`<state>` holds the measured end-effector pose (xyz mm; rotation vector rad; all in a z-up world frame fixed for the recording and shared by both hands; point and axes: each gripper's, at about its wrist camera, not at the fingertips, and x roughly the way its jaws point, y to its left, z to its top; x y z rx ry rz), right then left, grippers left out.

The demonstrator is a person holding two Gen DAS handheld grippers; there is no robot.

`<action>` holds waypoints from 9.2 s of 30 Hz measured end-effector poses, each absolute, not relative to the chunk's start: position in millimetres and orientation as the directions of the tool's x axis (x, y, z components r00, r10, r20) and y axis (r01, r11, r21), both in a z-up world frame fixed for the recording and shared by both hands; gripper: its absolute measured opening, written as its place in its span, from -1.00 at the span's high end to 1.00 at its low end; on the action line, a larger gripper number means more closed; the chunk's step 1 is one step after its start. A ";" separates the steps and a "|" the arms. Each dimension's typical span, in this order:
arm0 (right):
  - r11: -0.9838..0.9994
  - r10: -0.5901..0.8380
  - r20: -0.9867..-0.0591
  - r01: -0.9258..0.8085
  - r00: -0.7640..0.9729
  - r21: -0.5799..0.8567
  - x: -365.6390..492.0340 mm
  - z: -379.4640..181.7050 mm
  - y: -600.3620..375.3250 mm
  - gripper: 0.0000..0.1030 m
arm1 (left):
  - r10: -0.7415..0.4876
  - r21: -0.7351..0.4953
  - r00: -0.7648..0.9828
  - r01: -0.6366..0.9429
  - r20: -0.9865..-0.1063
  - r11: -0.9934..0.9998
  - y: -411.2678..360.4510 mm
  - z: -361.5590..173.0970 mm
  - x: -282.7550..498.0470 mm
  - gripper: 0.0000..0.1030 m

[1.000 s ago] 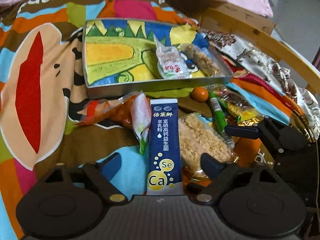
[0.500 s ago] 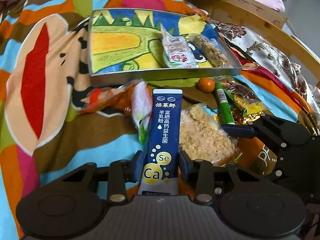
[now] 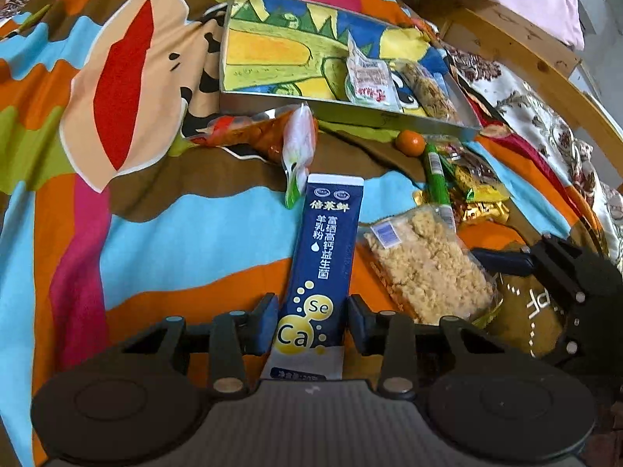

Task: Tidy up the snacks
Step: 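Grasp the blue milk powder stick with the left gripper while the right grasps the rice-crisp block, then carry the blue stick over the tray with the left gripper while the right carries the rice-crisp block, then release the blue stick into the tray with the left gripper while the right releases the rice-crisp block, then move both grippers back over the remaining snacks beside the tray, then grasp the green stick with the left gripper while the right grasps the brown jerky bag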

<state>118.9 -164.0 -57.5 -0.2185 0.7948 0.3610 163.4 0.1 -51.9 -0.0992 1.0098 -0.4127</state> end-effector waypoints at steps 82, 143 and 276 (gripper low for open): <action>0.990 0.138 -0.481 -0.109 0.866 0.089 331.6 -47.6 -263.7 -0.48 | -0.125 -0.080 0.766 0.096 -0.631 0.992 -120.4 -19.6 368.5 0.30; 0.997 0.067 -0.138 -0.062 0.988 0.042 131.8 58.6 -271.9 -0.99 | -0.116 -0.231 0.891 0.013 -0.439 0.973 -43.5 55.5 201.2 -0.99; 0.979 0.182 -0.744 -0.050 0.643 0.197 214.9 -62.4 -332.6 0.03 | -0.366 -0.076 0.582 0.462 -0.726 0.884 -156.9 -77.4 228.1 -0.38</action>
